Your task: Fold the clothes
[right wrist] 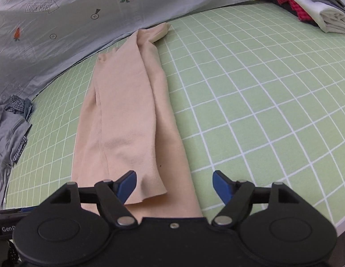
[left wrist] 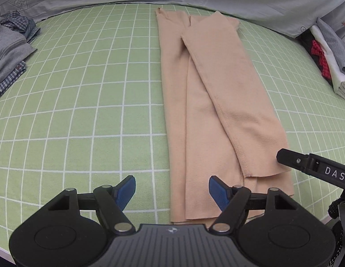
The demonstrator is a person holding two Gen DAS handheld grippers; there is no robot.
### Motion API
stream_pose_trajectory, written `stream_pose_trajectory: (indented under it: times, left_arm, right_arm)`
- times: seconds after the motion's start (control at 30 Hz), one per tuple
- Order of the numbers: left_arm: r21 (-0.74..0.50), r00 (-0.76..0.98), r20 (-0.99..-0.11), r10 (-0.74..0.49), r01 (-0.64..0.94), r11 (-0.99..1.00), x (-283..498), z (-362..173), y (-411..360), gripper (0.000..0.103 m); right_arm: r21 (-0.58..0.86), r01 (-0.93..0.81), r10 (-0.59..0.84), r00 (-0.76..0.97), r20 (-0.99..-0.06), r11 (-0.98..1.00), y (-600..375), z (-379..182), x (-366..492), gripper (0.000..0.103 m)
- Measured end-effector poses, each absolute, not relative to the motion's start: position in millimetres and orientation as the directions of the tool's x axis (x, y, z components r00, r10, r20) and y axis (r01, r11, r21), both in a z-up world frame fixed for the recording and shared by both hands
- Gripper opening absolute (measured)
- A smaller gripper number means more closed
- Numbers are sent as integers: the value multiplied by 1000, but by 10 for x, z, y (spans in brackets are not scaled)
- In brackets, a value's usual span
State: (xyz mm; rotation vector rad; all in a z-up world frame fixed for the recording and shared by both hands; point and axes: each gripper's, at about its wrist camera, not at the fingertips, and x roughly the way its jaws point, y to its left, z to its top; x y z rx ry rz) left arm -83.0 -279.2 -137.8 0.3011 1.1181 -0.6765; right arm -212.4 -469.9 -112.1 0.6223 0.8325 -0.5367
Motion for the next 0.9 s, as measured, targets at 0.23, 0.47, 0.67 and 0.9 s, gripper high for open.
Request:
stream_pose_trajectory:
  times: [0.23,0.47,0.67,0.9]
  left_arm:
    - [-84,279,-898,-341,650,755,-896,-1516,-2925,64]
    - [-101,295,-888,-352,621,777,-974,-1590,-3020,56]
    - [-141,269,-880,-391,639,757,-1111,-1577,-3051,15]
    - [-309,115,-852,-511,676,669,-1422,-1312,-2910,12]
  right_arm:
    - [270,609,-192,584,-788,746,-4668,-1233,-1958,78]
    - [220,533,-182,601,-778,817,-4530,-1280,-1864,60]
    - [219,379,-78,631,-772,899,-4418,-1248,-1947,20]
    - [252,256,32,639,-769,933,-4387,-930,-2397,14]
